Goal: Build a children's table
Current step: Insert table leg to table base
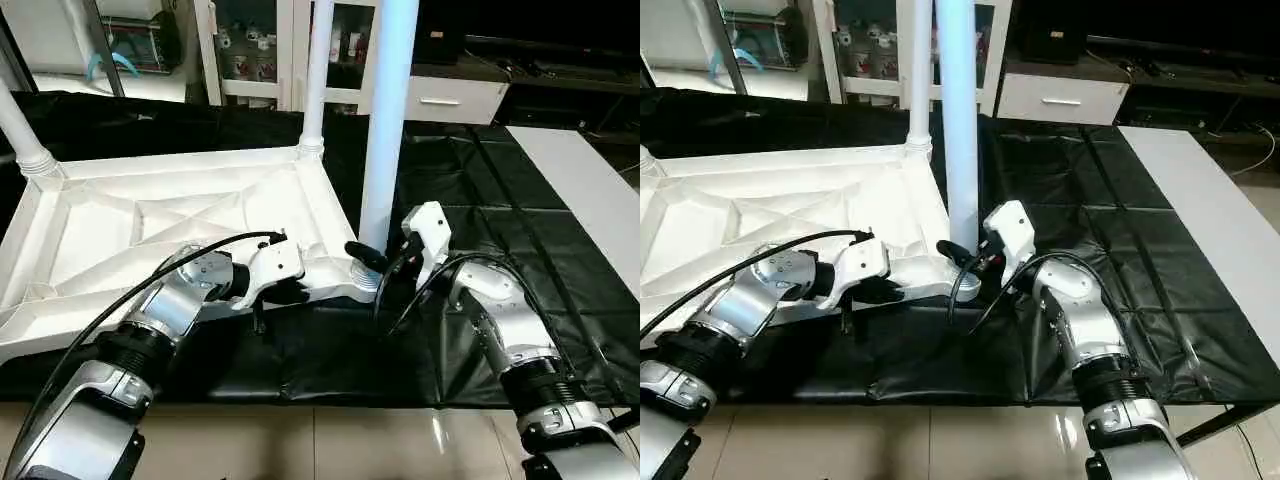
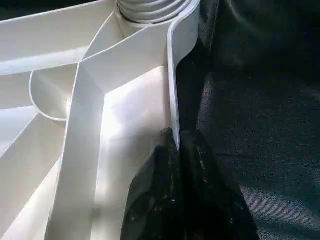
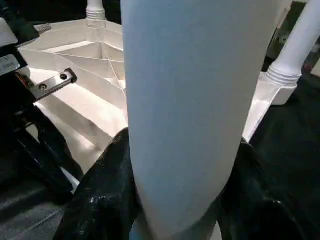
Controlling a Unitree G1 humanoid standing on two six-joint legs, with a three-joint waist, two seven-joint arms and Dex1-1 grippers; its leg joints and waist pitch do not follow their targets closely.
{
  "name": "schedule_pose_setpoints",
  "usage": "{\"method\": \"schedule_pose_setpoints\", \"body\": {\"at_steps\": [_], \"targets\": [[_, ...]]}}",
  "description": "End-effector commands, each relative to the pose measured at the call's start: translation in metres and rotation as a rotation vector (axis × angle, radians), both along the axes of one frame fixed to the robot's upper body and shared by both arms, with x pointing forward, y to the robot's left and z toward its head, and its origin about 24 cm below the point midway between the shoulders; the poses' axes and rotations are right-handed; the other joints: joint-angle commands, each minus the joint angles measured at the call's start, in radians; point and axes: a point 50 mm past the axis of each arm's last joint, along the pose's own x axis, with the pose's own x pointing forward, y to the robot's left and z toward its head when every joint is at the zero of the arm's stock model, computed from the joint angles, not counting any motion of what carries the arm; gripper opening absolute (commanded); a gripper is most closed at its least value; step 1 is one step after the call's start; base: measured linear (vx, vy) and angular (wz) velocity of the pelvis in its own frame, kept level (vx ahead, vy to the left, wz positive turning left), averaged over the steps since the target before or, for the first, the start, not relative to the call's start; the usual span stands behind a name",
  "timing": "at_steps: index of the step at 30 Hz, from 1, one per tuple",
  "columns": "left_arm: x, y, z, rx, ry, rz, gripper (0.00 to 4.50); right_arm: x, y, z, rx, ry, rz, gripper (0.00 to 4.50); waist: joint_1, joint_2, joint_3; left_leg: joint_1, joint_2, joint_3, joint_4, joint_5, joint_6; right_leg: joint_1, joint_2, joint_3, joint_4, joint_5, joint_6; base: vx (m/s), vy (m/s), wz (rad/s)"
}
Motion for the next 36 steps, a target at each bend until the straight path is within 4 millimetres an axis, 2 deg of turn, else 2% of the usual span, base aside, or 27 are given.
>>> {"method": "schedule_pose_setpoints", "body": {"at_steps": [1,12,13,27,29,36], "targets": [[-0.016,0.010,-0.036,0.131,0.127,0.012,0.00,-0.001,0.006,-0.006,0.034,0.085,0.043,1.85,0.002,0.008,-0.037,0.009,0.029,-0.014,-0.061,-0.227,0.029,0.030,-0.048,0.041,-0.067,-0.081,-0.228,0.000,0.000,0.00],[-0.015,0.011,-0.035,0.132,0.122,0.016,0.00,0.012,-0.008,-0.006,0.158,0.148,-0.119,1.85,0.002,0.008,-0.035,0.011,0.031,-0.015,-0.066,-0.254,0.010,0.027,-0.051,0.042,-0.072,-0.131,-0.222,0.000,0.000,0.00],[-0.015,0.011,-0.034,0.132,0.122,0.017,0.00,0.011,-0.010,-0.008,0.169,0.155,-0.136,1.85,0.001,0.006,-0.036,0.011,0.031,-0.014,-0.065,-0.255,0.009,0.027,-0.051,0.041,-0.072,-0.134,-0.220,0.000,0.000,0.00],[-0.016,0.014,-0.034,0.131,0.121,0.026,0.00,-0.004,-0.024,-0.029,0.252,0.169,-0.289,1.85,0.003,0.007,-0.036,0.008,0.032,-0.016,-0.069,-0.257,0.006,0.024,-0.052,0.042,-0.074,-0.144,-0.203,0.000,0.000,0.00],[-0.016,0.014,-0.034,0.133,0.121,0.025,0.00,-0.010,-0.020,-0.032,0.193,0.139,-0.264,1.85,0.005,0.010,-0.035,0.010,0.032,-0.016,-0.070,-0.273,0.000,0.023,-0.051,0.043,-0.078,-0.154,-0.197,0.000,0.000,0.00],[-0.015,0.013,-0.034,0.133,0.120,0.024,0.00,-0.024,-0.006,-0.039,0.027,0.093,-0.121,1.85,0.003,0.006,-0.034,0.008,0.030,-0.016,-0.071,-0.285,-0.003,0.023,-0.050,0.044,-0.080,-0.183,-0.182,0.000,0.000,0.00]]}}
